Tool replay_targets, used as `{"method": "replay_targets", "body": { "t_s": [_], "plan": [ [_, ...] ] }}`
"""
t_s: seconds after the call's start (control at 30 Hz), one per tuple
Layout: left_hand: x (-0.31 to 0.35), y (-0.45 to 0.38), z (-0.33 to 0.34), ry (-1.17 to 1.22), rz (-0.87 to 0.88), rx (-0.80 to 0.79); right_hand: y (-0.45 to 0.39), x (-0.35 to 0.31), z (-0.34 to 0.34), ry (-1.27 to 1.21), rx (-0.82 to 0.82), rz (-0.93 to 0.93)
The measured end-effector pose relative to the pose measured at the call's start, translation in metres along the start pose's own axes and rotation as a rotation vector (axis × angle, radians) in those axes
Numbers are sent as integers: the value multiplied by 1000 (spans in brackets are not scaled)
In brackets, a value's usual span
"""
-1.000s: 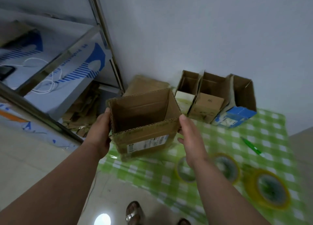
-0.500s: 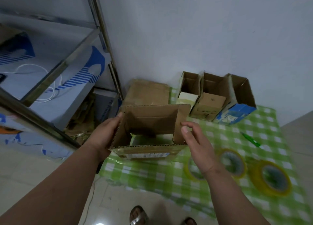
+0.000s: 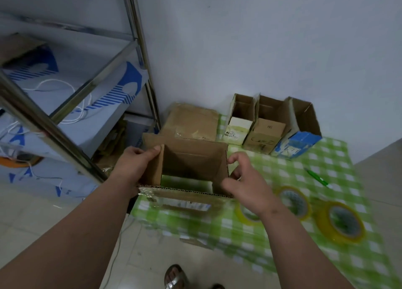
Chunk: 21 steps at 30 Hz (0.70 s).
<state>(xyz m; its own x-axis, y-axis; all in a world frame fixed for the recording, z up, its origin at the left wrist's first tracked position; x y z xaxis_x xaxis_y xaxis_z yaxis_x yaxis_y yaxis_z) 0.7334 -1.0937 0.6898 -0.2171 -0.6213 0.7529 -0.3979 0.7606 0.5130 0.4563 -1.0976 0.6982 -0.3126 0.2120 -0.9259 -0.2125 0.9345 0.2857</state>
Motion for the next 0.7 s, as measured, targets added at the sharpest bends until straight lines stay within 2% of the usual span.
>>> {"method": "replay_targets", "body": {
  "t_s": [0.07,0.23,0.47,0.7],
  "plan": [
    [-4,3,0,-30,-20,40,7,7,5,27,-69,43],
    [-15,20,3,-29,-15,26,14,11,9,4,-86,38],
    [-23,52,-8,26,-66,-156,24,13,11,-66,-134,121],
    [-23,47,-3,5,123,-213,24,14,22,28,-245,155]
  ]
}}
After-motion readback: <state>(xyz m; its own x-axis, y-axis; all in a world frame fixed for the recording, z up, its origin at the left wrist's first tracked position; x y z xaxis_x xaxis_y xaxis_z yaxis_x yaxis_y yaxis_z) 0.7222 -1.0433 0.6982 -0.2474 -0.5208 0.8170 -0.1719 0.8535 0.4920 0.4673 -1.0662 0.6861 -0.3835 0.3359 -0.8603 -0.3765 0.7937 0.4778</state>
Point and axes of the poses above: each hand's wrist, its own y-axis away from the middle knuckle, its own z-axis out of the palm, x = y × z, the point moved 3 cm from there along -y, towards the middle knuckle, and after that the axes turned 15 degrees about -y, right-handed, at the moved point
